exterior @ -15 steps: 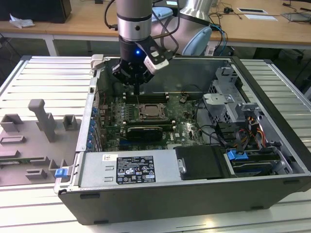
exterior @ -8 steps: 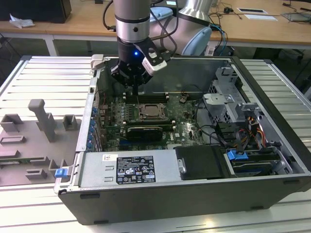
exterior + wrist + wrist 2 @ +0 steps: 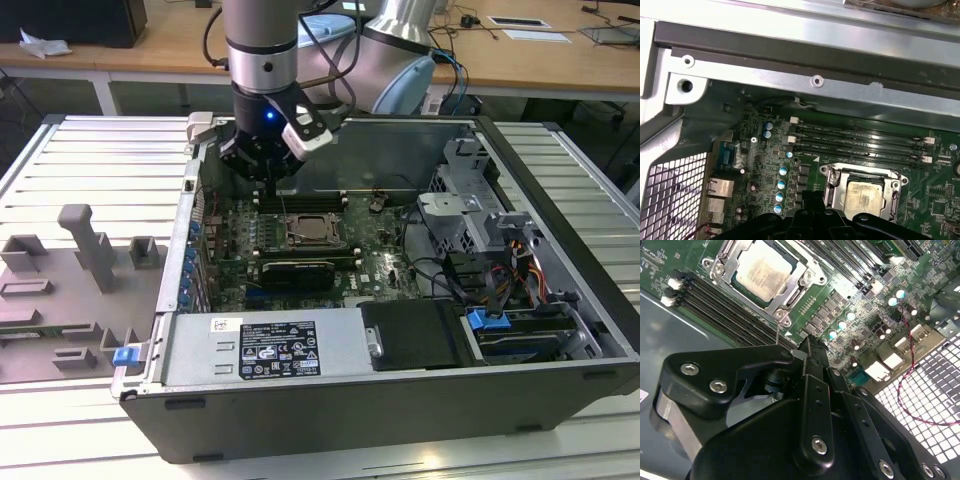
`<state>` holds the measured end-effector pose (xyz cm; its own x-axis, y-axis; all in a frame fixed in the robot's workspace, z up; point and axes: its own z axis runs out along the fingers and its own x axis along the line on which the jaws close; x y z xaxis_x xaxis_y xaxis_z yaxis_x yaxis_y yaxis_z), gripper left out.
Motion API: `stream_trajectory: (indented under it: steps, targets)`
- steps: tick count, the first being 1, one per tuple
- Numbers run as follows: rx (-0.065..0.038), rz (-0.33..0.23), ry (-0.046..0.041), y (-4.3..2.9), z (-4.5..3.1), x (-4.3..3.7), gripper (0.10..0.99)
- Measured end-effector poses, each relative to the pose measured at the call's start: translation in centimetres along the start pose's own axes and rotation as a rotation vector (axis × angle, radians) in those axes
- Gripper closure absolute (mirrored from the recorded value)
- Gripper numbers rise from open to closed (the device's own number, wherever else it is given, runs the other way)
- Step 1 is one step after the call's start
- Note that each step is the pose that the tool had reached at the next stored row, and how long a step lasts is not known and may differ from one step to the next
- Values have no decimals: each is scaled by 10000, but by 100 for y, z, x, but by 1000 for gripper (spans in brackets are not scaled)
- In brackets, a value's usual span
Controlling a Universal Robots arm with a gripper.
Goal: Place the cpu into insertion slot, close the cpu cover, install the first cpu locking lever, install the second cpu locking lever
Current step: 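Install the first cpu locking lever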
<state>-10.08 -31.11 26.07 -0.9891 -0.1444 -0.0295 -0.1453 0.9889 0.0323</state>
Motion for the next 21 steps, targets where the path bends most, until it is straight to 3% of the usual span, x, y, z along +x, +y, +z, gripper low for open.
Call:
stream_trajectory:
  steps: [16, 21]
  targets:
    - [-1, 1, -1, 24, 13, 25, 980]
    - [-1, 2, -1, 90, 24, 17, 980]
